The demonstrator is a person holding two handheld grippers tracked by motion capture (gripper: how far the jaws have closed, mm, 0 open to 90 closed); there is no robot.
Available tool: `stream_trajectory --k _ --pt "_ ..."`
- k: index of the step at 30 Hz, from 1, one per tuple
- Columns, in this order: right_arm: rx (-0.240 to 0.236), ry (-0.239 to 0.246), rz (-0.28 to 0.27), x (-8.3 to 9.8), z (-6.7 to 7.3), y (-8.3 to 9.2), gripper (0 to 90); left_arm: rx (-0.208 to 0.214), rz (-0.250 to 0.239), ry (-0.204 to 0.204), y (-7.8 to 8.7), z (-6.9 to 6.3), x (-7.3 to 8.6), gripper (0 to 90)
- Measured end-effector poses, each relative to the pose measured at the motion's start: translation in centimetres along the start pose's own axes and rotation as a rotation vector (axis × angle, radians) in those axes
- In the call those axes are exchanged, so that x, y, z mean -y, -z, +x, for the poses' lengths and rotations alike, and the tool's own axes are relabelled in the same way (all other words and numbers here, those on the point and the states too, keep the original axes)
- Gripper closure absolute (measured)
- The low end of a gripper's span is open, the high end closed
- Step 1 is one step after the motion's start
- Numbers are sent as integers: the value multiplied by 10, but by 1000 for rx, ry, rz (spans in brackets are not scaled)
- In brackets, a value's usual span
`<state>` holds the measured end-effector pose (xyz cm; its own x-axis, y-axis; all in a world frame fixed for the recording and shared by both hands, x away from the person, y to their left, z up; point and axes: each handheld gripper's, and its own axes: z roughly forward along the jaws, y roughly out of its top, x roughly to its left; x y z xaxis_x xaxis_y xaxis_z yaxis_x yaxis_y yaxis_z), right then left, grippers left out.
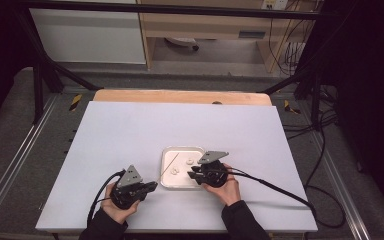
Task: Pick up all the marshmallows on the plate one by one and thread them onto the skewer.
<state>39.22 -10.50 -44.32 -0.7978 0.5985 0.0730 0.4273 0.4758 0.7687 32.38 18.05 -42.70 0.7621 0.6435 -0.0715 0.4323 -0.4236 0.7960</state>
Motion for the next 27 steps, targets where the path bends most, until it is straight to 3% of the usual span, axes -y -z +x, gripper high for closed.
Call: stream_trajectory --k 5,8,10,11,23,27 --pt "-27 -35 -57 -9 -1 16 725 0 -11 -2 1 -1 0 884" --pt "-59 -68 -132 -18 -2 34 723 -3 -18 -4 1 -1 0 884" --pt "-70 -80 -151 -20 -2 38 723 -3 -25 -6 2 -2 -1 884" --pt "-98 -105 -186 -23 -2 44 723 -4 -30 -4 2 -2 -1 884" --pt "-209 -250 -336 -40 -12 66 725 0 -53 -16 3 -4 -1 884" --pt "-231 -269 -366 -46 -14 70 725 1 -60 -26 3 -6 -2 884"
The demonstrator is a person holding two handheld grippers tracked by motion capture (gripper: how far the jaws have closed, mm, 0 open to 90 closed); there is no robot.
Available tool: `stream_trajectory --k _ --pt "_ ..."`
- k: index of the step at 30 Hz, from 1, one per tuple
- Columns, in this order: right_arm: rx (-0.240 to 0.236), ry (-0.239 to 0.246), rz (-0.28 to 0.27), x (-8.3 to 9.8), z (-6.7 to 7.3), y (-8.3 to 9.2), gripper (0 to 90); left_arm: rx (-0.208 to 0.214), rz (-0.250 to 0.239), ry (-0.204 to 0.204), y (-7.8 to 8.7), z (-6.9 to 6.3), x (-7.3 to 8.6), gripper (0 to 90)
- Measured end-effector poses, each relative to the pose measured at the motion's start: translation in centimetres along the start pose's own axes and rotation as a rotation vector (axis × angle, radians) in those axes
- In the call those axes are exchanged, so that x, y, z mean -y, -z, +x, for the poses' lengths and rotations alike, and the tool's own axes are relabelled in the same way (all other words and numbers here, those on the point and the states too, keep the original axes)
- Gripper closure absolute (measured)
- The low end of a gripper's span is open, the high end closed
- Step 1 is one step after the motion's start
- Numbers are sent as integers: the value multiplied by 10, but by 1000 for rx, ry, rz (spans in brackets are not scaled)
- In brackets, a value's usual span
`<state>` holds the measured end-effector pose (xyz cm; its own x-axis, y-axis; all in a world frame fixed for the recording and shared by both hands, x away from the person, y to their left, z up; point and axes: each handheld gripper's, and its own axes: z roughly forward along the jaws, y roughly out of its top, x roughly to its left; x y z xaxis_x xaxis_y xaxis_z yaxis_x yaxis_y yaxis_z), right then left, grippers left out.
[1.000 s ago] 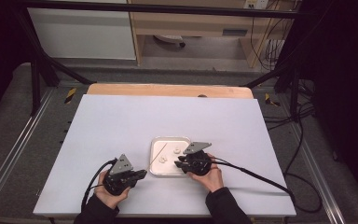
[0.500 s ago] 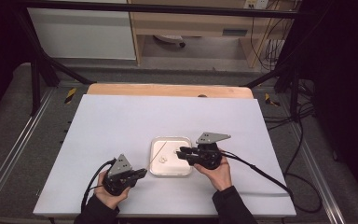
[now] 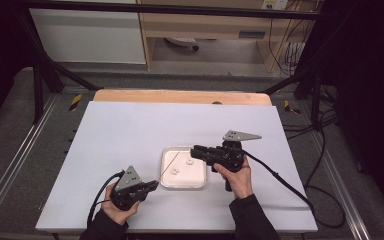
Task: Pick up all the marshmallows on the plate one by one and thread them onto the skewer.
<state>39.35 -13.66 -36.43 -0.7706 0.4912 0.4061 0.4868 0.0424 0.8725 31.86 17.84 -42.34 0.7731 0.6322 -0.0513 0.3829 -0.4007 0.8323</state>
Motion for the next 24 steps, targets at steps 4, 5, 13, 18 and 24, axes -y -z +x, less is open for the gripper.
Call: stream_trajectory --k 4,5,13,18,24 --pt "-28 -30 -16 -4 0 -2 726 1 -6 -8 0 -2 -1 884" --pt "-38 -41 -19 -5 -1 -3 727 3 -8 -8 0 -2 -1 884" --pt "-79 -77 -2 -4 -3 -13 729 10 -14 -23 0 -4 -2 884" --pt "-102 -88 2 -5 -3 -16 729 14 -15 -31 -1 -5 -2 884" --pt "-112 -89 13 -5 -2 -19 729 20 -19 -37 -1 -7 -2 884"
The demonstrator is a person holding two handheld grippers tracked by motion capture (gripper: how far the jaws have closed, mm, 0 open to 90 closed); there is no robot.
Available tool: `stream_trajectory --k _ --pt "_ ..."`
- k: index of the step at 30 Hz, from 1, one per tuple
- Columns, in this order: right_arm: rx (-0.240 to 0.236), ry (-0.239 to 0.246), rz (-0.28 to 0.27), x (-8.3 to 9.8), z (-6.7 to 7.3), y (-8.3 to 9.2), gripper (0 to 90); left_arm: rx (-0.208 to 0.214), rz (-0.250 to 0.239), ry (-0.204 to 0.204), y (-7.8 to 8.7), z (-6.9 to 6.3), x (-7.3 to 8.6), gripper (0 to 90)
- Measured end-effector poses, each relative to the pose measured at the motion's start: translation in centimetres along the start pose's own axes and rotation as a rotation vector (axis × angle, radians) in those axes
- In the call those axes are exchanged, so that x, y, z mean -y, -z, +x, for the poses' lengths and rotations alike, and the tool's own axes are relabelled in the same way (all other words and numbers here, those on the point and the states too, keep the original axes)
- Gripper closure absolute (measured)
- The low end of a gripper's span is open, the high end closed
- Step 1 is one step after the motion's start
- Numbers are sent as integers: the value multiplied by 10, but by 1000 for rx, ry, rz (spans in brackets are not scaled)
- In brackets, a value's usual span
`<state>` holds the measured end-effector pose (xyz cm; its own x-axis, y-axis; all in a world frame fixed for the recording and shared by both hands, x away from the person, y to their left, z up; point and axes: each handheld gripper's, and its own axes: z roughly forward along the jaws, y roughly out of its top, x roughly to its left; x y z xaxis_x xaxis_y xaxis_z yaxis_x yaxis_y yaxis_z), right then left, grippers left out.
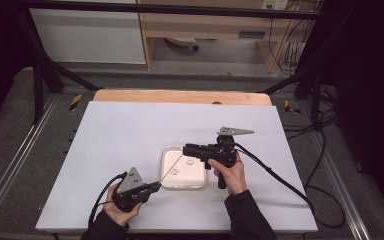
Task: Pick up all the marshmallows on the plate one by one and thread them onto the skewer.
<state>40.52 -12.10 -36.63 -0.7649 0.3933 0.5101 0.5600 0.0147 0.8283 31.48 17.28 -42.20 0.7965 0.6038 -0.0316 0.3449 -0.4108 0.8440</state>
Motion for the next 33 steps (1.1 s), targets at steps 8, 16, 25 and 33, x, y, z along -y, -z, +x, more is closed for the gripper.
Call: stream_trajectory --k 8,16,25,33 --pt "-8 -6 26 3 -1 -3 737 -3 0 -4 0 -1 0 885" --pt "-8 -17 40 5 -1 -5 766 -8 -4 -11 0 -2 0 886" --pt "-26 -19 36 11 0 -10 787 -7 -16 -4 1 -2 2 887" --pt "-38 -13 18 18 4 -13 797 -15 -13 2 0 -3 3 888"
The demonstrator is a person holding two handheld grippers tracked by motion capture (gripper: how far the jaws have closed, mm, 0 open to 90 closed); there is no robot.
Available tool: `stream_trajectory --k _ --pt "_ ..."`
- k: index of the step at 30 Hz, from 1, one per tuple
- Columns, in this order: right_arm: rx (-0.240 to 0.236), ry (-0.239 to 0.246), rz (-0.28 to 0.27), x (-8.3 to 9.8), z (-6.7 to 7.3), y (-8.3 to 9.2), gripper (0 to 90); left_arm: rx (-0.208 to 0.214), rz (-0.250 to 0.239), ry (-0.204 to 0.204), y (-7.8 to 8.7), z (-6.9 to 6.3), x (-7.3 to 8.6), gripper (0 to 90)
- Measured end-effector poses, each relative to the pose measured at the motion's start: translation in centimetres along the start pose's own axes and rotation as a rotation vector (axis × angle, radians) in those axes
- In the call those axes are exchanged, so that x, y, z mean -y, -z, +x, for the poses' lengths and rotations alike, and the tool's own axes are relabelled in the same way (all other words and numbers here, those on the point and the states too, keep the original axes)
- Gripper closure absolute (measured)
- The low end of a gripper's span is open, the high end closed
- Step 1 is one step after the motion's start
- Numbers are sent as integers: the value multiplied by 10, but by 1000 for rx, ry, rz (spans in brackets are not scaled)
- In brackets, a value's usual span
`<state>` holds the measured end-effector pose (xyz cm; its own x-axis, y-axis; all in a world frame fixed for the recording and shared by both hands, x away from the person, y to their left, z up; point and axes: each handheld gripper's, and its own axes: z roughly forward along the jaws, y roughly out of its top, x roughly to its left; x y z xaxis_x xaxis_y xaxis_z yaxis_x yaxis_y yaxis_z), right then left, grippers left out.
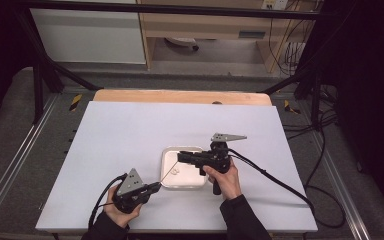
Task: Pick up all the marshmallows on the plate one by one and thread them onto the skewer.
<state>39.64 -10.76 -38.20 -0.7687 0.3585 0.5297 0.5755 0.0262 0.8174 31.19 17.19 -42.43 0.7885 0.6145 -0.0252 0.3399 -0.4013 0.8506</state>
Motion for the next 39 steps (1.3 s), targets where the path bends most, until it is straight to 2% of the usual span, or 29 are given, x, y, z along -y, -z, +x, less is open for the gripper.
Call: stream_trajectory --k 6,15,16,17,18,19,20,22,24,28,36,38,39 --pt "-1 11 -19 3 2 -1 802 11 -12 21 0 0 0 888" --pt "13 39 -29 13 5 -7 807 8 -1 17 -2 -1 1 889" --pt "-3 29 8 14 5 -9 806 40 -68 40 1 -2 -3 889" --pt "-28 25 67 20 4 -17 802 40 -68 40 1 -2 -3 889" --pt "-28 25 67 20 4 -17 802 12 -65 32 2 -4 -9 889" --pt "-28 32 72 33 7 -30 801 -20 -51 8 1 -6 -11 889" --pt "-19 49 59 35 8 -33 802 -29 -51 18 -1 -5 -9 889" --pt "-14 60 63 38 7 -38 798 -4 -46 59 -1 0 -5 889" --pt "-16 43 59 39 6 -40 795 -9 -41 53 0 1 -4 889" --pt "-2 55 72 39 7 -39 786 -11 -36 47 -3 -1 -4 889" --pt "-2 40 103 45 5 -44 769 -12 -26 50 -5 1 -3 888" --pt "17 49 96 43 5 -43 665 -14 -29 54 -5 1 -3 888" --pt "17 49 96 43 5 -43 665 -14 -31 56 -4 1 -3 888"
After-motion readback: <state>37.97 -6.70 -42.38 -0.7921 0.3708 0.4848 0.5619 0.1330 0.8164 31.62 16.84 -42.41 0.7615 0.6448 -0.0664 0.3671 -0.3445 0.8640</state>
